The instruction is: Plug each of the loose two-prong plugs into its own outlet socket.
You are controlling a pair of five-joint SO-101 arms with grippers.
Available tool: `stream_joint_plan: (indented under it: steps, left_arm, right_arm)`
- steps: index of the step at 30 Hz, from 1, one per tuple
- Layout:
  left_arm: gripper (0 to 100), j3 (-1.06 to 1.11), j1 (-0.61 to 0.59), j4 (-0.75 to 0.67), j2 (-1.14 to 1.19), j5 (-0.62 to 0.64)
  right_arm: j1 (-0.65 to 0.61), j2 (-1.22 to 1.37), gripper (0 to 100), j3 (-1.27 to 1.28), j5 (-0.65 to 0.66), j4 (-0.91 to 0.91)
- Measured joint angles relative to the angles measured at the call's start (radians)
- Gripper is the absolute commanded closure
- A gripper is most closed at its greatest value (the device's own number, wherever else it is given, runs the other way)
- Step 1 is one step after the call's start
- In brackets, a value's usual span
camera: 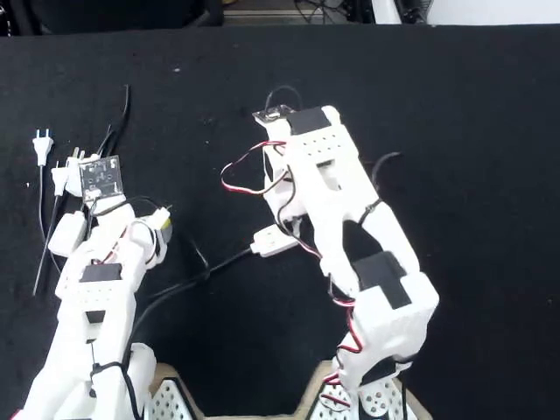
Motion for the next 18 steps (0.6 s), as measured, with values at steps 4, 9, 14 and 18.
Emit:
stream_joint_plan:
  steps: [4,9,14,18]
  left_arm:
    - [78,0.0,0.011,0.0,0.0,-0.031]
    - [78,0.0,0.009,0.0,0.0,-0.035]
    - [78,0.0,0.011,0.0,0.0,-0.035]
    - [78,0.0,0.011,0.0,0.0,-0.035]
  right_arm:
    - [0.0,0.026,98.7,-0.057,-0.002,0.0]
    - [-0.017,0.081,98.7,-0.086,-0.011,0.0]
    - [-0.051,0.104,98.7,-0.086,-0.031,0.0]
    - [-0.052,0.104,98.8,-0.086,-0.031,0.0]
